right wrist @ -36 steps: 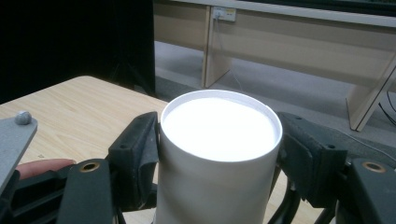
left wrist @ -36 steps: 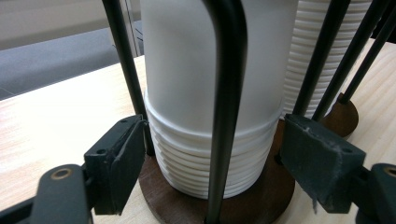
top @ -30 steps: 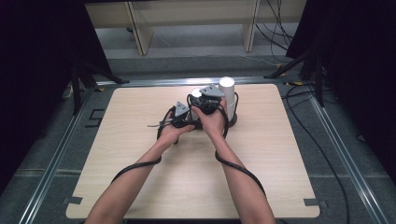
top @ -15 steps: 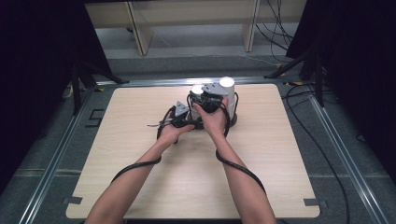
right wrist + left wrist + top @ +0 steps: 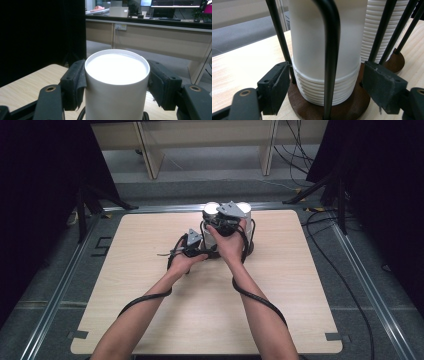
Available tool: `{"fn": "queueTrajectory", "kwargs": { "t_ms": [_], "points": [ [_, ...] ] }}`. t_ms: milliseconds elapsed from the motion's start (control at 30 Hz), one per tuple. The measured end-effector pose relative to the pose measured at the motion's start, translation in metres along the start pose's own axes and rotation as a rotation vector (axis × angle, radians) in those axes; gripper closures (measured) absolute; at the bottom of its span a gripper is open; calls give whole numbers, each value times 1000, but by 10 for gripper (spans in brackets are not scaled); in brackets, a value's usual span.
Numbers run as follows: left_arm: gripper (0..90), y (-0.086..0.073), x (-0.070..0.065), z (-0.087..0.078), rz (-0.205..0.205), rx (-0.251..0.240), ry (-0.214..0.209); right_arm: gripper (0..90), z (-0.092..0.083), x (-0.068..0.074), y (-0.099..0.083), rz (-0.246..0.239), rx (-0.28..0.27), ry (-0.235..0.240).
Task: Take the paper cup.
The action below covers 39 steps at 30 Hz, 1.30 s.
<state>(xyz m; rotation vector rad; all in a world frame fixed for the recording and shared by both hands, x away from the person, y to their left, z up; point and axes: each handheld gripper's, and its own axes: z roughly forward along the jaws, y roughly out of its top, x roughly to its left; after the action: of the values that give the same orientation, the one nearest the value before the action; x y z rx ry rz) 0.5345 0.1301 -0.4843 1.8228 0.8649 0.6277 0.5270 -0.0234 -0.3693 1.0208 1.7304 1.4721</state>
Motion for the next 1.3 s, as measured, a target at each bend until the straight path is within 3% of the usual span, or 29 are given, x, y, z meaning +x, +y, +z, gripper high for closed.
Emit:
{"fn": "queueTrajectory", "kwargs": {
  "t_ms": [67,100,300,367,400,533,600,733,833,900,933,967,1033,1100,1133,1200,1300],
  "points": [
    [204,0,0,0,0,-1,0,354,-2,-1,3,-18,-15,-2],
    [199,0,-1,-1,-2,0,0,354,-2,0,3,7,-17,5],
    [181,0,-2,-2,-19,-21,1,355,-6,0,10,-13,-35,7],
    [177,-1,-1,-3,-14,-25,1,355,-8,1,12,-4,-42,9],
    [176,0,-1,-3,-12,-22,1,354,-9,2,14,26,-35,16],
    [169,0,1,-7,-8,-24,6,355,-12,3,20,7,-74,25],
    [166,0,3,-8,16,-11,14,355,-13,3,22,6,-74,30],
    [150,-1,3,-15,17,-17,1,355,-19,6,27,-23,-88,37],
    [145,-1,5,-23,16,-15,-10,355,-24,8,28,-7,-86,49],
    [143,-1,5,-25,16,-15,-10,355,-28,7,30,-31,-99,44],
    [142,-2,3,-29,10,-31,-13,355,-31,8,31,-12,-93,56],
    [142,-2,4,-31,15,-29,-14,355,-33,6,32,-35,-95,52],
    [141,-3,5,-36,40,-16,-12,355,-36,6,33,-33,-100,60],
    [141,-3,4,-39,35,-23,-18,355,-39,8,33,0,-95,67],
    [138,-3,2,-41,23,-37,-28,355,-40,7,33,-7,-96,70],
    [129,-3,1,-46,42,-36,-35,355,-42,4,32,-33,-104,68],
    [123,-2,-1,-52,55,-48,-40,355,-47,8,29,17,-81,93]
  ]
}}
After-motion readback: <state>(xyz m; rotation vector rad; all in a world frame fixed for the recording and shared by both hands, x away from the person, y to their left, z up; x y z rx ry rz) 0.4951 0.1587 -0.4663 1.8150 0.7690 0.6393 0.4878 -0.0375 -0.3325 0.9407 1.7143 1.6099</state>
